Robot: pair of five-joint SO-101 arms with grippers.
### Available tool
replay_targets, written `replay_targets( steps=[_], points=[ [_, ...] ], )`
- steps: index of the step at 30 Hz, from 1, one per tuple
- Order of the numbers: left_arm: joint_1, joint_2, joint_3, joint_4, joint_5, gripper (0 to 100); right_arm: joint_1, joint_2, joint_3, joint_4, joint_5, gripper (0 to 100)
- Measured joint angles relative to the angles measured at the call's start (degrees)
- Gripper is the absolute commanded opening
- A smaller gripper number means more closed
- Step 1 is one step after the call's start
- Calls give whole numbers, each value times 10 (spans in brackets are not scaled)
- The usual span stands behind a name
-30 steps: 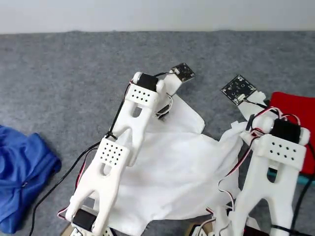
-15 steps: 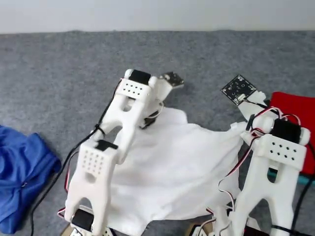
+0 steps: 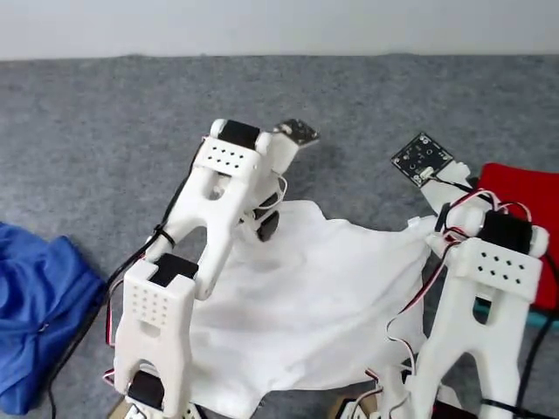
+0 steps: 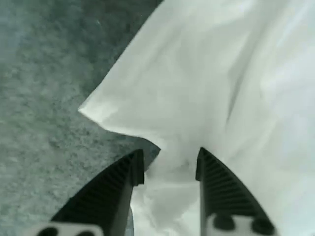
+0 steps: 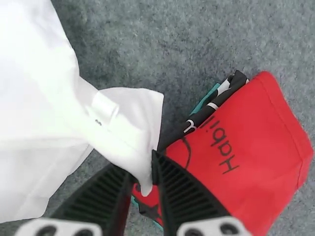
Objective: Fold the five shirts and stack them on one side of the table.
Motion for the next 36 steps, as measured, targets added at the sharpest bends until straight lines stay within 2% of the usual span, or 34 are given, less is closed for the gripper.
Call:
replay_targets(
  steps=[7, 23, 34, 36],
  points=[
    [-47, 11, -67, -24, 25, 188, 0, 0, 0, 0, 0, 10],
    [-59, 259, -320, -4, 25, 189, 0, 0, 0, 11, -1, 10],
    [-82, 276, -295, 0, 18, 183, 0, 0, 0, 11, -1, 10],
    [-82, 275, -290, 0, 17, 150, 0, 0, 0, 11, -1, 10]
  ],
)
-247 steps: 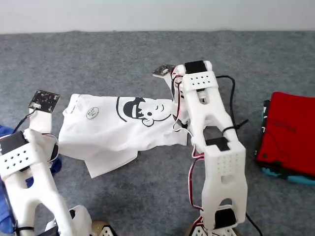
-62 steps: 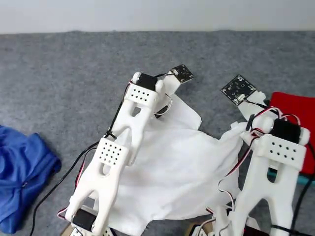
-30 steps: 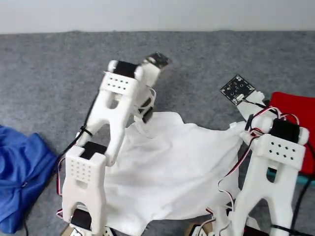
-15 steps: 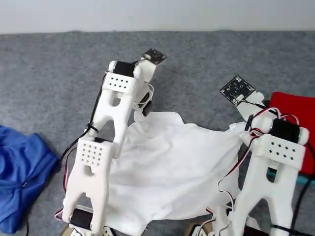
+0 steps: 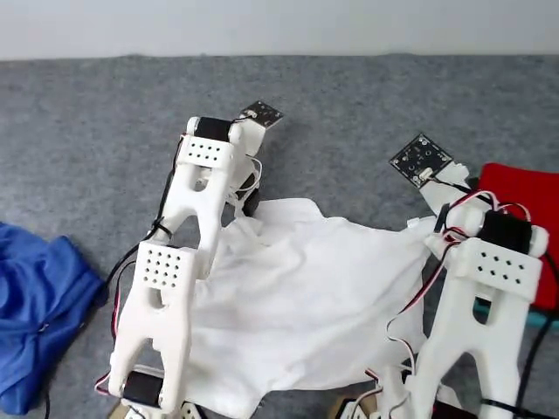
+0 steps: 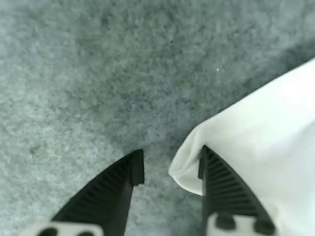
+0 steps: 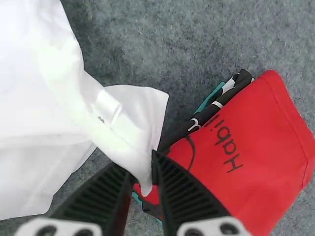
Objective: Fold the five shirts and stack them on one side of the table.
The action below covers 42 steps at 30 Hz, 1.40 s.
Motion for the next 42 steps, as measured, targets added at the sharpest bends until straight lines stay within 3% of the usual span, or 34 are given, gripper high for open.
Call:
replay_targets(
  steps=[4, 8, 14, 22, 30, 37, 42],
  points=[
    [11, -2, 4, 0, -16, 8, 0, 0, 0, 0, 0, 10],
    [37, -10, 13, 4, -38, 12, 0, 0, 0, 0, 0, 10],
    [22, -97, 15, 2, -41, 13, 0, 0, -4, 0, 1, 10],
    [-69, -307, 15, -7, -43, 13, -33, 4, -77, -5, 0, 10],
    [-116, -373, 15, -135, -50, 13, -99, 30, -88, -173, 0, 10],
    [-117, -373, 23, -263, -108, 13, -113, 141, -87, -360, 0, 10],
    [-118, -324, 23, -311, -139, 13, -125, 254, -169, -418, 18, 10]
  ],
)
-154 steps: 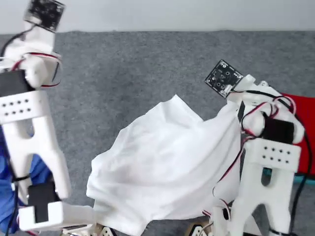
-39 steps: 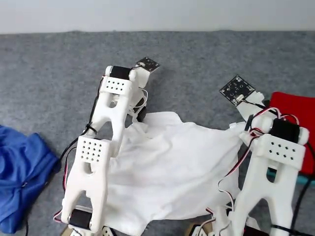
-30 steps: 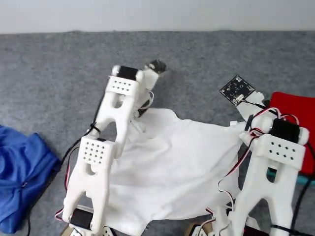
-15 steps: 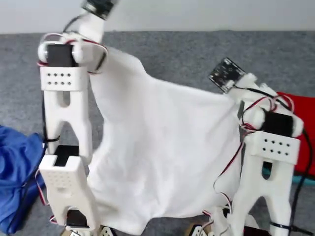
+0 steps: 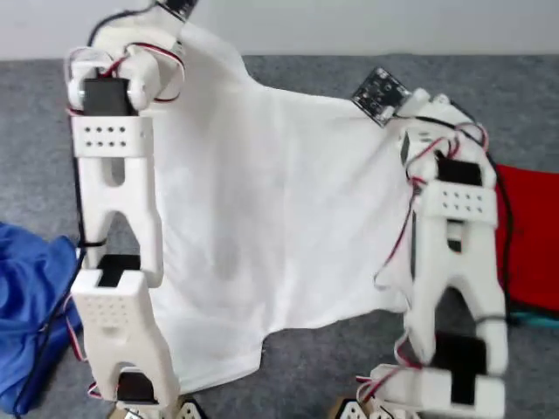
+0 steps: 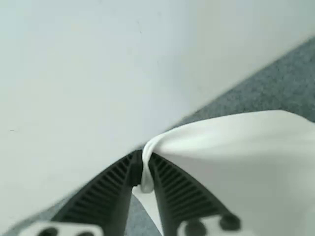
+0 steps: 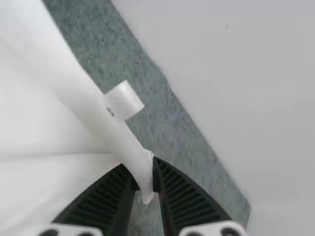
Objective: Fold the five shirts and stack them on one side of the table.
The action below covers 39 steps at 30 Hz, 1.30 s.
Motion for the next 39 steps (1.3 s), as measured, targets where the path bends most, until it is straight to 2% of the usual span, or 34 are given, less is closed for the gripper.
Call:
replay_targets(
  steps=[12, 21, 25, 33, 39],
  points=[
    [-9, 69, 0, -91, -1, 13, -18, 263, -267, -5, 11, 10],
    [-14, 69, 0, -90, -4, 13, -37, 303, -316, 16, 31, 10],
    [-14, 69, -18, 2, -4, 13, -41, 303, -326, 93, 33, 10],
    [14, 69, -95, 287, -57, 13, -38, 302, -328, 264, 47, 10],
    [26, 45, -62, 312, -62, 13, -26, 301, -328, 368, 64, 10]
  ],
)
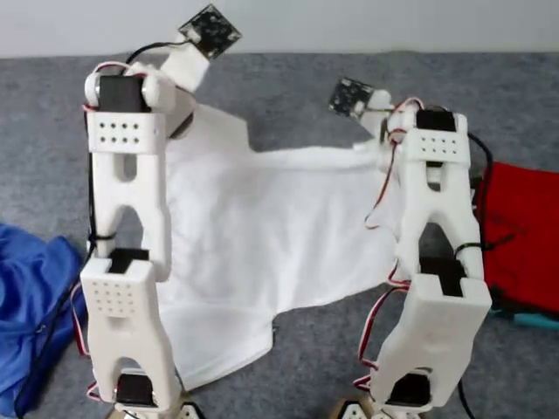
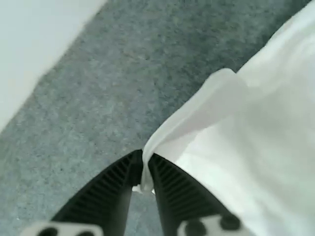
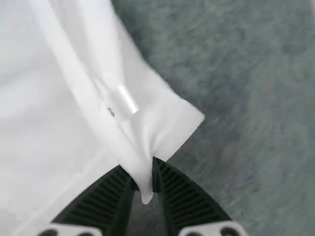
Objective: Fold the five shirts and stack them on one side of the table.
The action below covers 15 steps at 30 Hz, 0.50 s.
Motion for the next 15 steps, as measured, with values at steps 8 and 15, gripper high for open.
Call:
replay_targets(
  steps=[8, 15],
  points=[
    [32, -205, 273, 2, 0, 13, 25, -33, 0, 115, 0, 10],
    [35, -465, 606, 2, -5, 13, 44, -45, 0, 192, 5, 10]
  ],
)
